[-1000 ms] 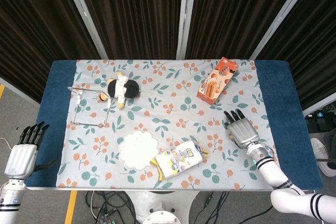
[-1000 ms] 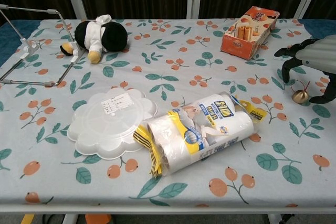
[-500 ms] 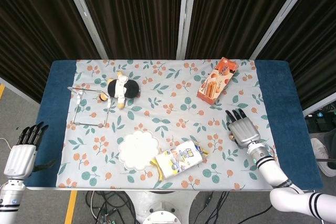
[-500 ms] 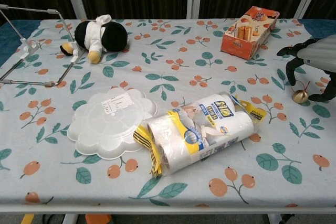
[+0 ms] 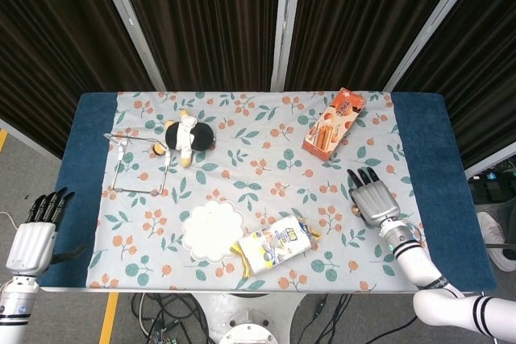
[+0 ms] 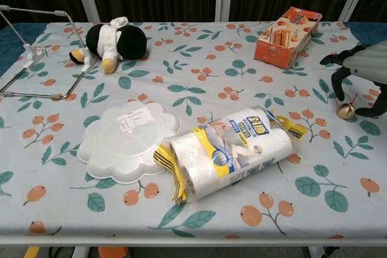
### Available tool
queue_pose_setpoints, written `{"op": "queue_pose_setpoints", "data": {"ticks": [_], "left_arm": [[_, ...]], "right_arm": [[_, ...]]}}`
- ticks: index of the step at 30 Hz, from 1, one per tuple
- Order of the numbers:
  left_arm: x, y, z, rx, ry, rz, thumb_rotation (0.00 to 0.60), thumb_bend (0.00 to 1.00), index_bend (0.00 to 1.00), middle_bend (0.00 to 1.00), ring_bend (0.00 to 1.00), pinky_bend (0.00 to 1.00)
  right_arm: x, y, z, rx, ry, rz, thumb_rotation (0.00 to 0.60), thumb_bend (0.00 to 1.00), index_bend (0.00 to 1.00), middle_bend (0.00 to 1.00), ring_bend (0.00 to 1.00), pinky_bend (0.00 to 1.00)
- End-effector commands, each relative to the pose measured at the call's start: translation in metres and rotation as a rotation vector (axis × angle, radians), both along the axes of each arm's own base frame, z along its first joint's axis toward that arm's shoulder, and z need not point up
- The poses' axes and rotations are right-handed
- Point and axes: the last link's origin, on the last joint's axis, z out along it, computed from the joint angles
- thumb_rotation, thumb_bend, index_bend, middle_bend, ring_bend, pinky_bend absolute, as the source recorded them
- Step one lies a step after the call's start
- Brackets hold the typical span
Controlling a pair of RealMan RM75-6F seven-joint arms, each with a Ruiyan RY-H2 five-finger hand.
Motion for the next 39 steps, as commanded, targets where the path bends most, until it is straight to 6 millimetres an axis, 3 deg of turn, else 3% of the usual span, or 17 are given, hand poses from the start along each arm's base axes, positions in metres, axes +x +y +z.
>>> {"op": "queue_pose_setpoints", "data": {"ticks": [1, 39], "left_arm": [[-0.0002, -0.0001, -0.0001, 0.000, 0.000, 0.001, 0.600, 0.02, 0.07, 0.00, 0.00, 0.02], [-0.0004, -0.0012, 0.0000, -0.004, -0.002, 0.002, 0.600, 0.02, 0.07, 0.00, 0.00, 0.02]], "right_arm": [[-0.0002, -0.0002, -0.0004, -0.003, -0.001, -0.002, 0.600, 0.22, 0.47, 0.00, 0.00, 0.00], [0.0006, -0.0009, -0.0041, -0.012, -0.004, -0.022, 0.600, 0.31, 0.54, 0.01, 0.00, 0.00]]}}
